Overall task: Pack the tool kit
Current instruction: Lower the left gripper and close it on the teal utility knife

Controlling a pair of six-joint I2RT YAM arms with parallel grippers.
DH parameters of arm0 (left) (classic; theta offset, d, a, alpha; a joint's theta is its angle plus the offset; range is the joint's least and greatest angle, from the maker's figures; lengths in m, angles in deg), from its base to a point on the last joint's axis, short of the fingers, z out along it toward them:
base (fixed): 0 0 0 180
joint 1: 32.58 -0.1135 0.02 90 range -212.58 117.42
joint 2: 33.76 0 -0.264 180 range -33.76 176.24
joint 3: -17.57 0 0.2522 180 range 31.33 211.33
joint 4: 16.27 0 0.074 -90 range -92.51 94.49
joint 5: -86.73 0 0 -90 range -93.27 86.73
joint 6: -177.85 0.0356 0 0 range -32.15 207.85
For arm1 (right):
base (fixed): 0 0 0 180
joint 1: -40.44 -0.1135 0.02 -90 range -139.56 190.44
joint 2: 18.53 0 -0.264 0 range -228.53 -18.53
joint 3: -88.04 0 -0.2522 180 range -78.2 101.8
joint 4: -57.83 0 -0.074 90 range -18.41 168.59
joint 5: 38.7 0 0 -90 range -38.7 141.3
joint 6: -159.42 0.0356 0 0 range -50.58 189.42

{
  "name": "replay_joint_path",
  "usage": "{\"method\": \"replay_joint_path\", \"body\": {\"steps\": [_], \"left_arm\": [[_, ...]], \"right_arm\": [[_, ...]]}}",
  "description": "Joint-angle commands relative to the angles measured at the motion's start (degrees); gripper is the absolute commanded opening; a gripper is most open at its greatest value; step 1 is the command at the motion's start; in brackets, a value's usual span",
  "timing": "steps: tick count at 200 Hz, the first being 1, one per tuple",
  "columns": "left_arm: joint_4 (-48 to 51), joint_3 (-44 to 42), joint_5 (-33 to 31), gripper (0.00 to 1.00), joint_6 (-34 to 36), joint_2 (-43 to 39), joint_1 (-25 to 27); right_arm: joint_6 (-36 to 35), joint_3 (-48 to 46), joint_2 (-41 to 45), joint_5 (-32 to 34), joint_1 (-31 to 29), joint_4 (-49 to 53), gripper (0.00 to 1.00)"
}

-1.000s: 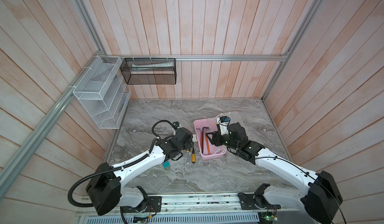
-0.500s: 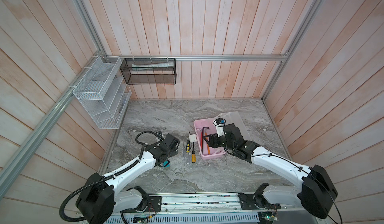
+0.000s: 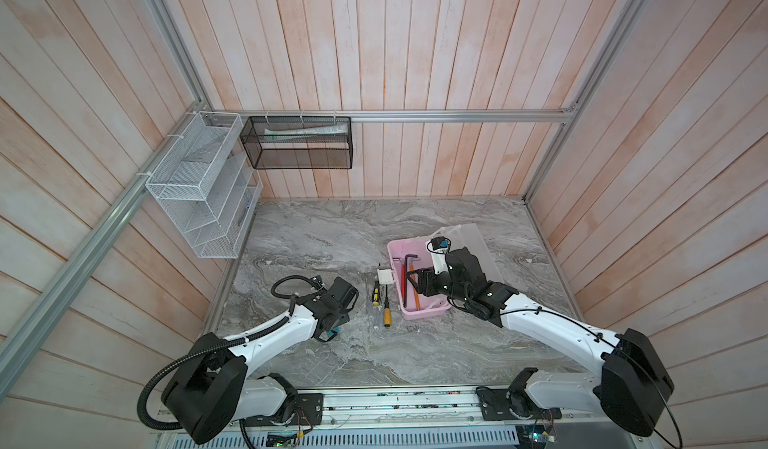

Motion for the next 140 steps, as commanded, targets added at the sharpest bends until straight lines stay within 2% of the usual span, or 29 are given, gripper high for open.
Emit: {"method": "replay_joint_path", "body": {"steps": [1,140], "left_arm": [[-2.0,-0.7,-1.0,0.62,0.2,1.0,-0.5],[-7.2,-2.4,1.3,0.46,2.5,4.7,-2.9]], "right_arm": [[0.8,-1.2,0.5,0.1,-0.3,-1.1,0.61],[1.4,-2.3,-0.2,1.9,-0.3,-1.8,0.61]]}}
